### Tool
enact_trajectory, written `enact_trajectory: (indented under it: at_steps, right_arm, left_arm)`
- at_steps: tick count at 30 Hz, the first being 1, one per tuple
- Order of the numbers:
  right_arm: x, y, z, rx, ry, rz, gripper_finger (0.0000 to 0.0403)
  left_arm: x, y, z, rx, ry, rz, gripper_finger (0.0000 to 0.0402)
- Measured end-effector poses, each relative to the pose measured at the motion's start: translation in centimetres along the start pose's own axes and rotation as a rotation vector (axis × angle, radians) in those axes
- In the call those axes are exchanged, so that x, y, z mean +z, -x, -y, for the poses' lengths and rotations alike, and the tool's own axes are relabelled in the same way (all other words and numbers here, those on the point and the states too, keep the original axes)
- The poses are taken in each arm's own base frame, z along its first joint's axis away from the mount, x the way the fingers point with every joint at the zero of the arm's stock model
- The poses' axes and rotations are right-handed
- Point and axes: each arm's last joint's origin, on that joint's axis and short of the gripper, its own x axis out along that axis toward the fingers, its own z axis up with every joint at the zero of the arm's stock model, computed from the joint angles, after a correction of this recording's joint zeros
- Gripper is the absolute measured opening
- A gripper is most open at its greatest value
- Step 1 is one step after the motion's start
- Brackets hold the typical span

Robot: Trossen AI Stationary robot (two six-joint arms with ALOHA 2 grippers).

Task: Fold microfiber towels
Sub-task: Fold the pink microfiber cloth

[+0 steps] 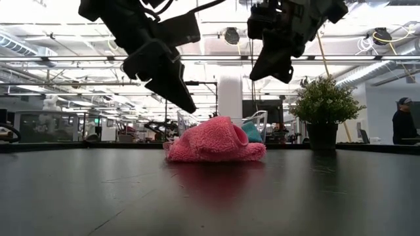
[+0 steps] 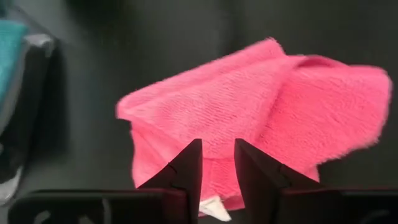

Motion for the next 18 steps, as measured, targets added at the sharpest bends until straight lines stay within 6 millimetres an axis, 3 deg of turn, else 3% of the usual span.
enact_trajectory:
  at_steps: [8, 18]
  right_arm:
    - [-0.1, 0.0, 0.1, -0.005, -0.010, -0.014, 0.0011]
    - [-0.3, 0.0, 0.1, -0.013, -0.046, -0.031, 0.0011]
  left_arm:
    - [0.0, -0.1, -0.1, -0.073, -0.009, -0.007, 0.0166]
    - [-0.9, -2.8, 2.1, -0.024, -0.295, -0.016, 0.0241]
